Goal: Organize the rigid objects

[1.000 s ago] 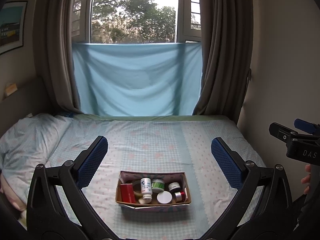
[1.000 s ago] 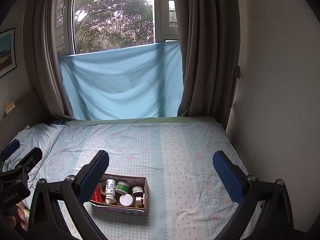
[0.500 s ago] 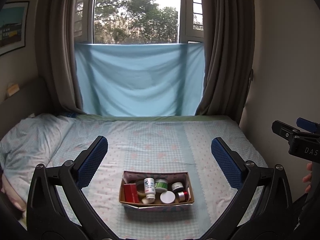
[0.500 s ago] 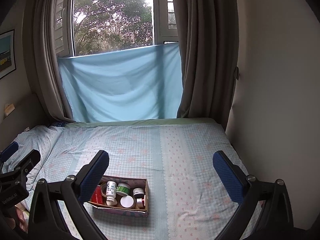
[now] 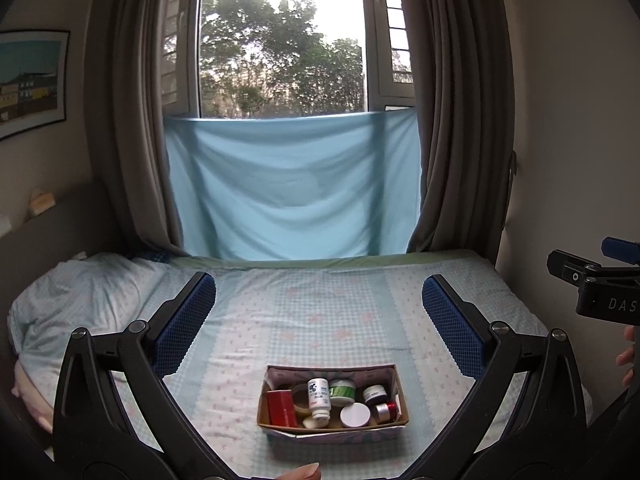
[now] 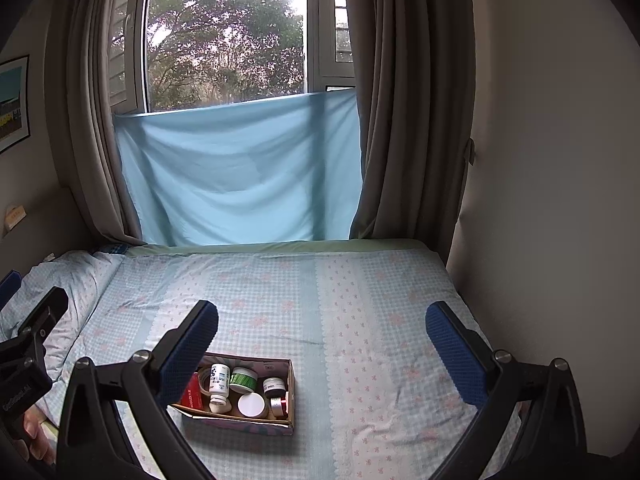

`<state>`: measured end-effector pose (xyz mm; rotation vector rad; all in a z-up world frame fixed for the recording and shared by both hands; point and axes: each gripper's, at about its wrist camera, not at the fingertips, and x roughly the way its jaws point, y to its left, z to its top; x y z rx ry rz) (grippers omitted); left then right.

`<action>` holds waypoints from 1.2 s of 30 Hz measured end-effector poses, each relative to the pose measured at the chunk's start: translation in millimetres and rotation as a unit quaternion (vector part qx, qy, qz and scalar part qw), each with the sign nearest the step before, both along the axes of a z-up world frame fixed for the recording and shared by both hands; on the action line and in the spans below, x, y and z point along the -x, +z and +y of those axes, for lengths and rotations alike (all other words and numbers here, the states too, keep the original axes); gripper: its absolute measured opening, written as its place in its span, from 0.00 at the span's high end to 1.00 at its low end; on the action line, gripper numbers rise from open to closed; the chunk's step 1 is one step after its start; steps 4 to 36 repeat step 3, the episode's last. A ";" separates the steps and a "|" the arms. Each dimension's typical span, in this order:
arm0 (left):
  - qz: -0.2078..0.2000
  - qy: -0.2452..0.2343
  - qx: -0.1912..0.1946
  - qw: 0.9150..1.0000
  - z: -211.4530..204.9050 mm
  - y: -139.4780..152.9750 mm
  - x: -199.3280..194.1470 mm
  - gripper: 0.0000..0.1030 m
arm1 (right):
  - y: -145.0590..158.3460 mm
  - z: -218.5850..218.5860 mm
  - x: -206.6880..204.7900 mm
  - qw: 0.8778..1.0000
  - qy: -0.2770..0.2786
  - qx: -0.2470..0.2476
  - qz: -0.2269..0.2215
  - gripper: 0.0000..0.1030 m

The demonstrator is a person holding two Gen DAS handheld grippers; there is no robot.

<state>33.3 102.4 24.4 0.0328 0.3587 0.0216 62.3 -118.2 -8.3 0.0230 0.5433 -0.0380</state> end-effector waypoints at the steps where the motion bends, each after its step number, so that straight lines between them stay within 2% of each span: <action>1: -0.004 -0.003 0.002 1.000 0.5 -0.6 1.0 0.00 | -0.4 -0.4 -0.7 1.000 -0.001 0.000 0.001 0.00; 36: -0.006 0.000 0.003 1.000 0.6 -2.3 0.9 0.00 | -2.2 -1.3 -3.2 1.000 -0.001 -0.002 0.005 0.00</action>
